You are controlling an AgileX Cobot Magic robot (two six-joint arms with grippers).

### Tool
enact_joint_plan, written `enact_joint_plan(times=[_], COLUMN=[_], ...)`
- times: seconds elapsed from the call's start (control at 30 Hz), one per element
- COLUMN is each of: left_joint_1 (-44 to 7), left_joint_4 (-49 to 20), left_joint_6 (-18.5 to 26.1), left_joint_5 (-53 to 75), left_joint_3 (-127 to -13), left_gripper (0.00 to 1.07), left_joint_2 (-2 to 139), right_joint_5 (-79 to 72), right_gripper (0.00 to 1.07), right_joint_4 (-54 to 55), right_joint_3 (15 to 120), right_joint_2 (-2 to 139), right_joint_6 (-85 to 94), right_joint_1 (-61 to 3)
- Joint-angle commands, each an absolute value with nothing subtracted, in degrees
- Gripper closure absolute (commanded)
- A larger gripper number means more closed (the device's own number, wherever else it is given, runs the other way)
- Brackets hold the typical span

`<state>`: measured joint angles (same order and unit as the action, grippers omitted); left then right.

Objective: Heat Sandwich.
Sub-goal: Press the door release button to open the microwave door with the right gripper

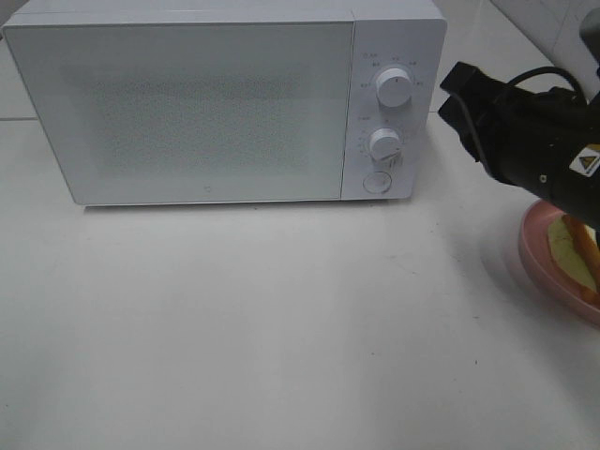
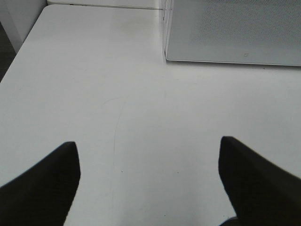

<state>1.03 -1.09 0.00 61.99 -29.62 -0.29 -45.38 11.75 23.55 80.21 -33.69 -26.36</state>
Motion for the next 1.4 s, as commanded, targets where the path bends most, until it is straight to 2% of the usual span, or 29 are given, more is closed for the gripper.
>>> enact_joint_plan(times=[0.03, 0.63, 1.1, 1.4], left_joint_1=[0.74, 0.74, 0.74, 0.74], left_joint_4=[-1.03, -1.26, -1.26, -1.26], left_joint_6=[0.00, 0.00, 0.00, 0.00], left_joint_5=[61.25, 61.25, 61.25, 61.25], left_joint_3=[-29.51, -29.51, -29.51, -29.51], left_gripper=[0.30, 0.30, 0.30, 0.30], left_joint_2=[-1.26, -1.26, -1.26, -1.26], right_joint_5=[-50.36, -60.56, -61.82, -61.19], right_gripper=[1.07, 1.07, 1.07, 1.07], right_joint_4=[11.69, 13.64, 22.00, 22.17], right_joint_3=[23.49, 23.49, 23.55, 23.61], right_joint_2=[83.59, 95.51, 95.51, 95.51], right_joint_6=[-38.50, -51.62, -57.30, -62.11], right_joint_1=[-28.25, -28.88, -28.88, -28.88])
